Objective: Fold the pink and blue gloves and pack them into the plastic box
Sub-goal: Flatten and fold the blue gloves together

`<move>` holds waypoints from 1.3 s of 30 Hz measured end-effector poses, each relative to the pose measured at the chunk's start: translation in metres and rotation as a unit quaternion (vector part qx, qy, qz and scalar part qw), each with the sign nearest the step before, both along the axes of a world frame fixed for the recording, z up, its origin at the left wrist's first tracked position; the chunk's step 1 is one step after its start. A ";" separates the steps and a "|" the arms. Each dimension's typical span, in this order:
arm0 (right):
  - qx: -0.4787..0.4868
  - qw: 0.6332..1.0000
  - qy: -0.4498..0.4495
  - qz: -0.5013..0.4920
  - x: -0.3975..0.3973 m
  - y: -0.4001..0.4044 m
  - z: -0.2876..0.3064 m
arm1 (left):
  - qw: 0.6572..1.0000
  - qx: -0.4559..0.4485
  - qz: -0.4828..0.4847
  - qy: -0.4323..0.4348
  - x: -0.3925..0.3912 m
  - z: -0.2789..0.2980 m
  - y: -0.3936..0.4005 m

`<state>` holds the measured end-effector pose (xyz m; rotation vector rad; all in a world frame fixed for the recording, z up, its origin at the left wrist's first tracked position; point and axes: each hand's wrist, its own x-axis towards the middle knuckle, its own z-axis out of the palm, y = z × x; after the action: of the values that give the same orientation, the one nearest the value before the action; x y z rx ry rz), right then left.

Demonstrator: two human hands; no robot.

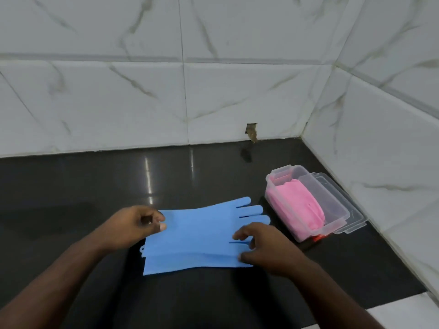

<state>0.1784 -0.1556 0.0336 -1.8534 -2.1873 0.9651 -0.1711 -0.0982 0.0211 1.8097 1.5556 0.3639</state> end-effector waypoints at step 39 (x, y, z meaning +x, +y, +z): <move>0.140 0.959 0.069 -0.235 0.016 0.063 -0.021 | 0.973 0.184 0.013 0.142 0.026 -0.043 -0.046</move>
<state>0.1939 -0.0929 0.0125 -1.9618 -1.5914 0.6295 -0.1455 -0.1444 -0.0223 2.2055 1.7998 0.4428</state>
